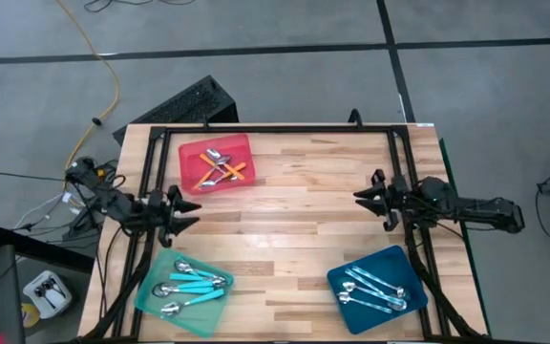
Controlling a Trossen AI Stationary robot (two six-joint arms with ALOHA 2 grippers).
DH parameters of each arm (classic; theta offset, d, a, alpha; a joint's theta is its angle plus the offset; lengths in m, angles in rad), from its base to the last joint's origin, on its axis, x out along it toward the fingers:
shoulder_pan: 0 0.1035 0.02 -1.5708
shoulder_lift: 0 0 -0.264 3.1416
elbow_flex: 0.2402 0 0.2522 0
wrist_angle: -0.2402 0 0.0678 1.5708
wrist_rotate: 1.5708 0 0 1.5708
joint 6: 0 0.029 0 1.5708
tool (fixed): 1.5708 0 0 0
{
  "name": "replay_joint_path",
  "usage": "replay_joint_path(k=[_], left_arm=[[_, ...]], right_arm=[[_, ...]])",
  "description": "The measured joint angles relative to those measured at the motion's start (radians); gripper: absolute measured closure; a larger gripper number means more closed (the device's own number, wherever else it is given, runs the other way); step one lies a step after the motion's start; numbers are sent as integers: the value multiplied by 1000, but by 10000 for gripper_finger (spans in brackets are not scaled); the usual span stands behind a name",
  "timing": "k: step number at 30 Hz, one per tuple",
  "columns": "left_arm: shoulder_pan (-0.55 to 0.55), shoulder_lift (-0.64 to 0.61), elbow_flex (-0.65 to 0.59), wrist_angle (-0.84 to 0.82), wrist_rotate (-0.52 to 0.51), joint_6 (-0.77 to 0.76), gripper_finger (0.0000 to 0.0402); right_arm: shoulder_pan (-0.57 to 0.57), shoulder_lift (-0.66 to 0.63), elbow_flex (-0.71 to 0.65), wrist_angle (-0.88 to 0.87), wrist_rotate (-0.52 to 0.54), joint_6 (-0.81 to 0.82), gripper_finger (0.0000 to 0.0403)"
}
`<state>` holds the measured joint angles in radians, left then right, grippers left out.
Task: Sort silverware by color (type)
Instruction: Return to Home Position
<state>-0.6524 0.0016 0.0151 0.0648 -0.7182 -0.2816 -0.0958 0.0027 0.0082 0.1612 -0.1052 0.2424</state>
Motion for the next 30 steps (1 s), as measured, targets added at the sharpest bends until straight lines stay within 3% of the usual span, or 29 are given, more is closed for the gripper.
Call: replay_joint_path(k=[5, 7, 10, 12, 14, 18, 23, 30], left_arm=[[-98, 4, 3, -7, 11, 72, 212], [-128, 3, 2, -9, -71, 94, 212], [-146, 5, -4, -6, -275, 123, 212], [-138, 12, -4, -12, -330, 131, 212], [-119, 12, -5, -2, -266, 159, 212], [-62, 12, -5, 21, -3, 184, 212], [60, 12, -5, 25, 110, 235, 212], [320, 11, -6, 14, 388, 244, 212]], right_arm=[[49, 0, 0, -42, 3, -62, 281], [66, 0, -1, -41, 9, -95, 281], [85, 0, -1, -44, 59, -109, 281], [96, 0, -1, -49, 103, -115, 281], [105, 0, -1, -51, 134, -132, 281], [111, 0, -2, -53, 139, -159, 281], [106, 9, -2, -77, 140, -165, 281], [72, 42, -2, -71, 139, -176, 281]])
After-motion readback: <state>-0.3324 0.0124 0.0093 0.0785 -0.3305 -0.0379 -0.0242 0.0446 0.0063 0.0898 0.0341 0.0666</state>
